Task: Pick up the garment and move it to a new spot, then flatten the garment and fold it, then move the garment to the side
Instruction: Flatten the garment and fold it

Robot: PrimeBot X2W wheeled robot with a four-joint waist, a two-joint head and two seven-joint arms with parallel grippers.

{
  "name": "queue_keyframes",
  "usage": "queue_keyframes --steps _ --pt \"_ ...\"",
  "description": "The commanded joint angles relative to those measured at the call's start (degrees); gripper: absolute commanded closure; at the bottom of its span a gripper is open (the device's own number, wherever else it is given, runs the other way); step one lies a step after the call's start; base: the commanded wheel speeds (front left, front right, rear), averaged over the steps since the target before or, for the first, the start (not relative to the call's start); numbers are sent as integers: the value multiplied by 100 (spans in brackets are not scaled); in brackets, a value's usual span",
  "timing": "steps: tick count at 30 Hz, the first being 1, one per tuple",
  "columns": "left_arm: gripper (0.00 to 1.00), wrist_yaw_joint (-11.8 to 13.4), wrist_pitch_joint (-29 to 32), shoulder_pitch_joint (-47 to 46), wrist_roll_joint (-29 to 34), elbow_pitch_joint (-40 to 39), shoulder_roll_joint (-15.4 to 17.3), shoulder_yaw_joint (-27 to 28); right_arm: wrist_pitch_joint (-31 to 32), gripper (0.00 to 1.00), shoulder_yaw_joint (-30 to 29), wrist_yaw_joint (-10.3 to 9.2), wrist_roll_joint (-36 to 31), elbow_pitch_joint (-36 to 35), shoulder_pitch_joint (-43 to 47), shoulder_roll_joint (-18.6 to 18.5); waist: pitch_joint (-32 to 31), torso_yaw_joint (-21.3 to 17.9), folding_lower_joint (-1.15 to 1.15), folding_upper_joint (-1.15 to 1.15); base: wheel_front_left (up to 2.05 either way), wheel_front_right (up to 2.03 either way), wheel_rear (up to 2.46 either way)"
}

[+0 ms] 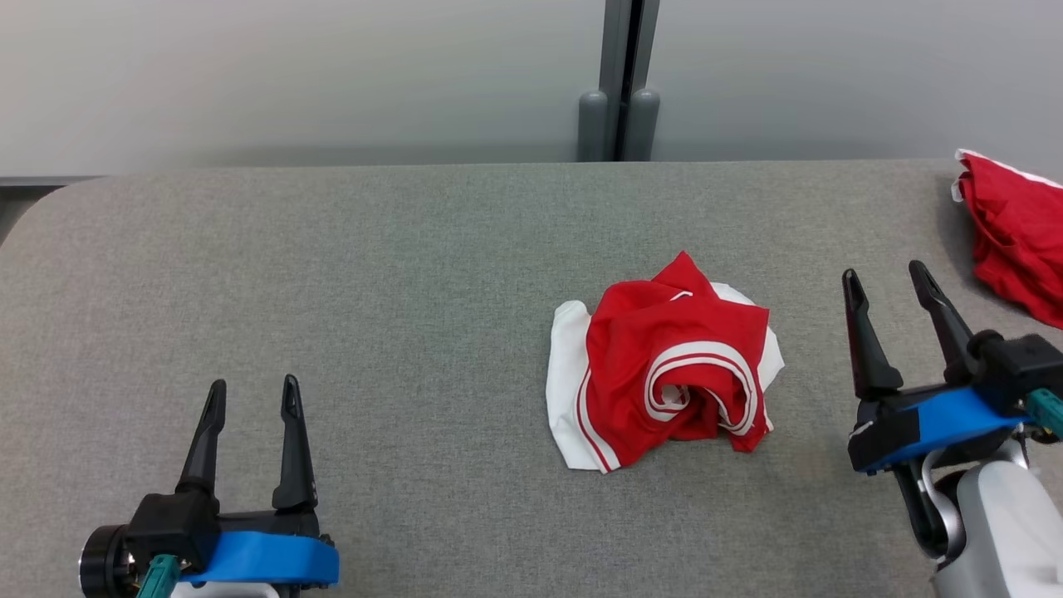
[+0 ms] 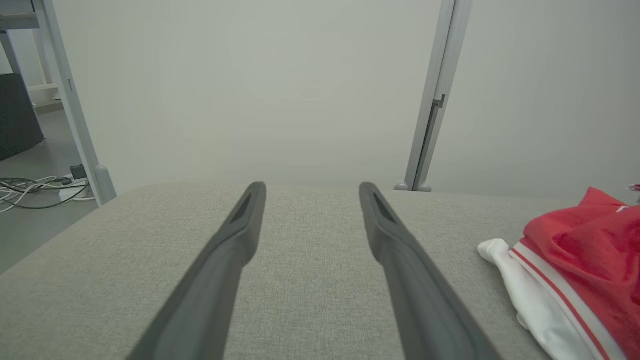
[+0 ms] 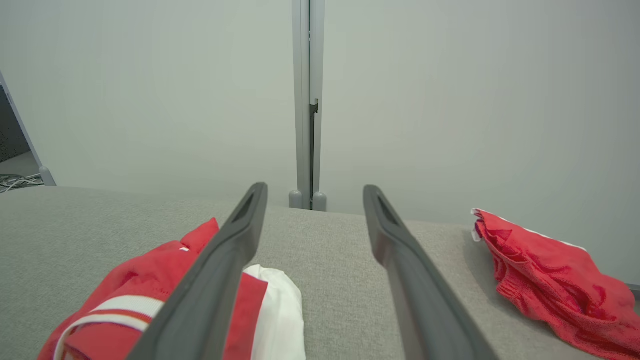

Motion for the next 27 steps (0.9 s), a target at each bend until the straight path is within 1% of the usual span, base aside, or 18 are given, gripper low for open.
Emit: queue_keyframes --steps 1,5,6,9,14,21,27 --pt "0 -24 -25 -150 -24 8 -10 -32 63 0 17 1 -66 203 -257 -129 122 99 0 -1 0 0 0" --pt "0 -26 -25 -287 -39 -5 -14 -65 118 0 76 1 -75 732 -676 -310 336 229 0 -1 0 0 0" --pt "0 -26 -25 -287 -39 -5 -14 -65 118 0 76 1 -75 732 -676 -310 336 229 0 -1 0 0 0" --pt "0 -13 -25 -386 -59 -19 -14 -114 144 0 161 1 -69 1246 -914 -400 503 317 0 -1 0 0 0" --pt "0 4 -25 -533 -99 3 -16 -221 7 0 329 1 2 2074 -1224 -477 714 473 0 -1 0 0 0" --pt "0 39 -25 -696 -151 57 -16 -311 -144 0 595 1 86 3117 -1471 -417 855 647 0 -1 0 0 0" --pt "0 58 -25 -699 -190 106 -16 -355 -209 0 764 1 221 3825 -1552 -317 825 714 0 -1 0 0 0"
